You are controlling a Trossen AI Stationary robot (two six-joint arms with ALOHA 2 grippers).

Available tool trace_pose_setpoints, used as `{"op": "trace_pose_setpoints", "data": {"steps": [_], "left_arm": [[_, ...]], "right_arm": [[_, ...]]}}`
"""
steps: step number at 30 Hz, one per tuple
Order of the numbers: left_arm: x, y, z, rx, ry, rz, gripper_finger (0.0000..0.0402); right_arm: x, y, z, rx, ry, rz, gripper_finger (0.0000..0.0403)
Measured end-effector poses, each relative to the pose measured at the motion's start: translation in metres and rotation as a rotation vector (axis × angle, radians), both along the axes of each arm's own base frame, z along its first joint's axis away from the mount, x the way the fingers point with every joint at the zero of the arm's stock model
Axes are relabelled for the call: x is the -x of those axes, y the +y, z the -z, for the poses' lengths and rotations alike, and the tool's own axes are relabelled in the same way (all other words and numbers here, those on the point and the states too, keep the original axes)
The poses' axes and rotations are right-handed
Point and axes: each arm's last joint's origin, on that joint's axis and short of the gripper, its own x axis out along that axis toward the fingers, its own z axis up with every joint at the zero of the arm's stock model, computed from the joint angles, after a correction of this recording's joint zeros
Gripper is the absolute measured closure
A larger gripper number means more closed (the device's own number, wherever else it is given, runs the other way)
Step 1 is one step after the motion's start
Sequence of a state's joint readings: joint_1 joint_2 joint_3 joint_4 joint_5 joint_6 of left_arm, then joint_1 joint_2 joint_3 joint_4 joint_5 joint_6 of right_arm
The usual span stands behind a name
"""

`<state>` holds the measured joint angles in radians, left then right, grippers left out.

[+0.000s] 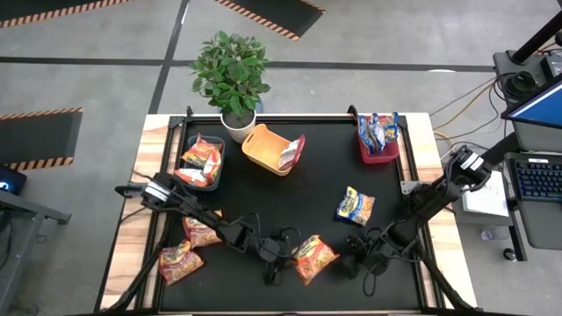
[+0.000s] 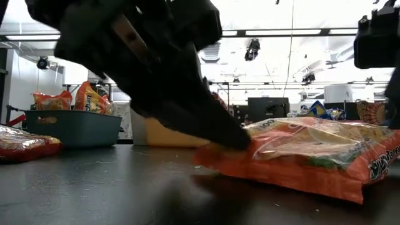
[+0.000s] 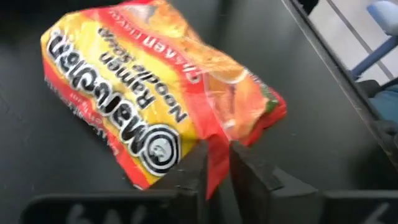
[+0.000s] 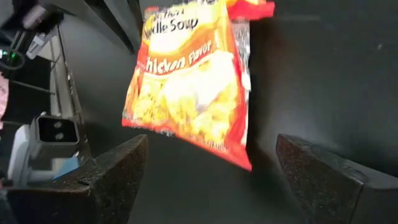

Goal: Sort Maruchan noodles
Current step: Put the orange noodle pack into the blue bin

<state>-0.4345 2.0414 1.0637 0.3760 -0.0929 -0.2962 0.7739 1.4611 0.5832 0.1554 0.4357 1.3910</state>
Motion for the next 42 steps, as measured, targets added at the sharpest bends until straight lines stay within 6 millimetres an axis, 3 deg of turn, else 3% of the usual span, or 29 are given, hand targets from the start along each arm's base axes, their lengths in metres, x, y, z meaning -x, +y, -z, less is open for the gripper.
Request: {"op": "trace_pose_setpoints", "data": {"steps": [5,8,17,22,26,35,42], "left_arm": [[-0.004,0.004,0.013,0.015,0.018,-0.028,0.0397],[-0.005,0.005,0.017,0.026,0.022,-0.042,0.0397],[-0.008,0.004,0.028,0.055,0.011,-0.053,0.0401],[-0.008,0.003,0.028,0.064,0.004,-0.055,0.0401],[-0.008,0.003,0.029,0.070,0.005,-0.059,0.0401],[-0.008,0.003,0.029,0.073,-0.001,-0.059,0.0401],[-0.004,0.004,0.018,0.040,0.029,-0.050,0.0402]], "right_arm": [[-0.003,-0.001,0.007,0.031,0.001,0.025,0.0060],[-0.005,-0.001,0.015,0.054,-0.006,0.030,0.0060],[-0.038,0.003,0.018,0.018,-0.255,-0.093,0.0061],[-0.045,0.000,0.027,0.040,-0.271,-0.094,0.0076],[-0.046,0.000,0.029,0.054,-0.274,-0.087,0.0104],[-0.046,-0.001,0.028,0.108,-0.295,-0.083,0.0211],[-0.047,-0.002,0.028,0.167,-0.308,-0.091,0.0253]]}}
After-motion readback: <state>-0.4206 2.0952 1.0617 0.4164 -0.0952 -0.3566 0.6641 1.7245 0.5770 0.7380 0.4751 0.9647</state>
